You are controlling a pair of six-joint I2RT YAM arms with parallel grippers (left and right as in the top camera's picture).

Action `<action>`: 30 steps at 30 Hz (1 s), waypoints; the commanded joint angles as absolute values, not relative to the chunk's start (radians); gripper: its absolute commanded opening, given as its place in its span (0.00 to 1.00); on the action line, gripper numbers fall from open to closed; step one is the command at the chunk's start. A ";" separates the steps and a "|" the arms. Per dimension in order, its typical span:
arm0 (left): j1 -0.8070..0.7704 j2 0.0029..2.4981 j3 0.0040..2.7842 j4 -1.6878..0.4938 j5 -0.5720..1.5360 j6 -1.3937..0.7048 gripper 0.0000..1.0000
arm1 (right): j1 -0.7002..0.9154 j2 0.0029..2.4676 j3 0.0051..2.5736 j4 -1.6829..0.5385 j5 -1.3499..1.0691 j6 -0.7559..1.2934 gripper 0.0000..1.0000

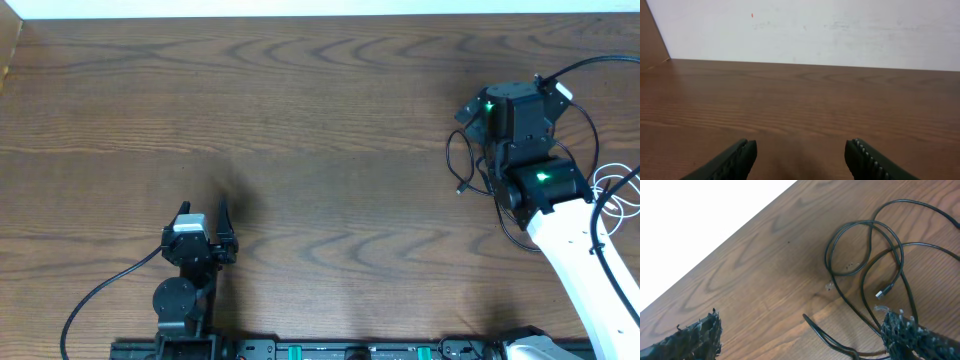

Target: Untangle cables

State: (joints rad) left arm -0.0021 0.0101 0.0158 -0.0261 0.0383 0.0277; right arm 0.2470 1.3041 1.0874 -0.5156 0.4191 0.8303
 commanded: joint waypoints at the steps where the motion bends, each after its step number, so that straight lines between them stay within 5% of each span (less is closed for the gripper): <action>1: -0.005 0.004 0.004 -0.073 -0.001 0.044 0.63 | 0.249 1.296 1.096 -0.528 0.435 0.829 0.99; 12: -0.005 0.004 0.004 -0.073 -0.001 0.044 0.63 | 0.250 1.296 1.092 -0.540 0.509 0.827 0.99; 30: -0.005 0.004 0.004 -0.073 -0.001 0.044 0.63 | 0.249 1.226 1.010 -0.356 0.412 0.395 0.99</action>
